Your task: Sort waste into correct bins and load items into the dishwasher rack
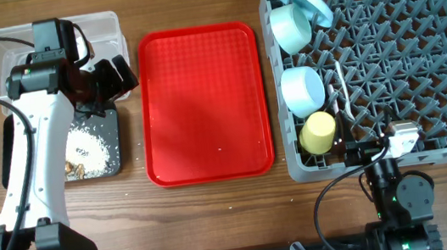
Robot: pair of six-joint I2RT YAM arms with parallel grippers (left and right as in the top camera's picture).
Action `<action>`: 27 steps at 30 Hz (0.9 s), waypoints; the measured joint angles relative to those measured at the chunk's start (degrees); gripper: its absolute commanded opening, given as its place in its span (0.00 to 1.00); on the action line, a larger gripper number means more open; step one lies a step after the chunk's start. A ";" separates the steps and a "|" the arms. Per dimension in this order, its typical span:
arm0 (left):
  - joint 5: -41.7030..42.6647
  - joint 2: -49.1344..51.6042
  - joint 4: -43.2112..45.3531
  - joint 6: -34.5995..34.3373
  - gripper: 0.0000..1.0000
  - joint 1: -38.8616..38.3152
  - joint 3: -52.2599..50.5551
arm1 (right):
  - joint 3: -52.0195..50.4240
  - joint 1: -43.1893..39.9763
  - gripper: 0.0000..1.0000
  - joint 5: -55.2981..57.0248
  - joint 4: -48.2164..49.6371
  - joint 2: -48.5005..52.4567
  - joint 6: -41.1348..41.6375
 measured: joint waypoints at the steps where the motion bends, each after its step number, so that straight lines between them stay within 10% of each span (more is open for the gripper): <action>1: 0.00 0.00 0.02 0.00 1.00 0.00 0.00 | 0.00 0.00 1.00 0.00 -0.02 0.00 0.13; 20: -1.75 -4.33 0.42 0.02 1.00 -0.39 -0.02 | 0.00 0.00 1.00 0.00 -0.02 0.00 0.17; 27: -2.29 -20.59 20.70 0.79 1.00 -1.09 -9.22 | 0.00 0.00 1.00 0.00 -0.07 0.00 0.17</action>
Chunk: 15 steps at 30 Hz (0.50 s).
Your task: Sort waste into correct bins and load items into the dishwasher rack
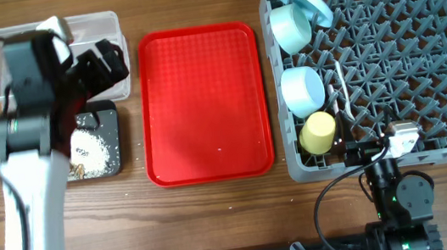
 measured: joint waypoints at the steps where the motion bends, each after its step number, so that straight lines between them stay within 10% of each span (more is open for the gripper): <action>1: -0.02 -3.10 3.93 0.13 1.00 0.00 -3.02 | 0.00 0.00 1.00 0.00 0.00 0.00 0.00; 15: 1.55 -42.75 43.67 4.22 1.00 0.39 -52.28 | 0.00 0.00 1.00 -0.20 -0.13 0.02 0.00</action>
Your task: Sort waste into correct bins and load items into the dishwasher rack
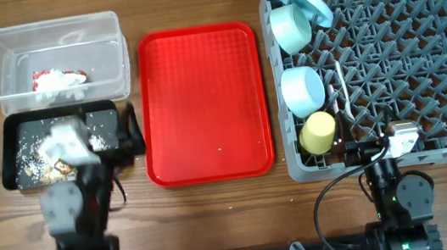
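A clear plastic bin (98,42) at the back left holds a red and white wrapper (56,80). In front of it a black bin (13,138) contains rice and food scraps (44,160). The red tray (204,102) lies bare in the middle. At the right, the grey dishwasher rack carries a blue plate, a mint cup (290,27), a light blue bowl (302,90), a yellow cup (319,132) and a utensil (343,85). My left gripper (129,132) is blurred beside the black bin's right end. My right gripper (353,152) rests at the rack's front edge.
The left arm (78,207) is folded low at the front left, partly over the black bin. The right arm's base (398,193) sits at the table's front edge with its cable looping to the left. Wooden table surrounds the bins, tray and rack.
My left arm has pulled back from over the clear bin to the front left; its gripper is now beside the black bin. The clear bin and its wrapper are uncovered. The right arm is unchanged.
My left arm first reached over the two bins, with its gripper at the clear bin's right side. Then the gripper was a little farther back over that bin. Now the arm is drawn back to the front, and a wrapper shows in the clear bin.
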Robot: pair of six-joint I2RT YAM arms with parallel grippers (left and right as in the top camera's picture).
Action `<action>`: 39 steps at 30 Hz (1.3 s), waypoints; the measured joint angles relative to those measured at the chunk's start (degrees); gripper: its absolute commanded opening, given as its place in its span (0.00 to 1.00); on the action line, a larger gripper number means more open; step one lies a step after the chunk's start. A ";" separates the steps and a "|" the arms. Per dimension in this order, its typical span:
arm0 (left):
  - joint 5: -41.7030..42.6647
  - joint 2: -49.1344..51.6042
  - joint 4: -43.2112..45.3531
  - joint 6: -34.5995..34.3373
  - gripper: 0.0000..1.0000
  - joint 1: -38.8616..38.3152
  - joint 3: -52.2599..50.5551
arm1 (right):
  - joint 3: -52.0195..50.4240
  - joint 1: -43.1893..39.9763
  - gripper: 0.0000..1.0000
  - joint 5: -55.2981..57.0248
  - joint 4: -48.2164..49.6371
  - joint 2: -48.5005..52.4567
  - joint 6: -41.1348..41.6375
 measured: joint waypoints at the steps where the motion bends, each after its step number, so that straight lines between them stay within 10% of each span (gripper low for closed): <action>1: 0.00 -2.97 0.31 0.11 1.00 0.24 -2.95 | 0.00 0.00 1.00 0.00 0.00 0.00 0.00; 17: -0.02 -26.18 -4.04 2.43 1.00 3.08 -18.38 | 0.00 0.00 1.00 0.00 0.00 0.00 0.00; 39: 0.00 -28.70 -10.86 2.62 1.00 3.08 -19.85 | 0.00 0.00 1.00 0.00 0.00 0.00 0.00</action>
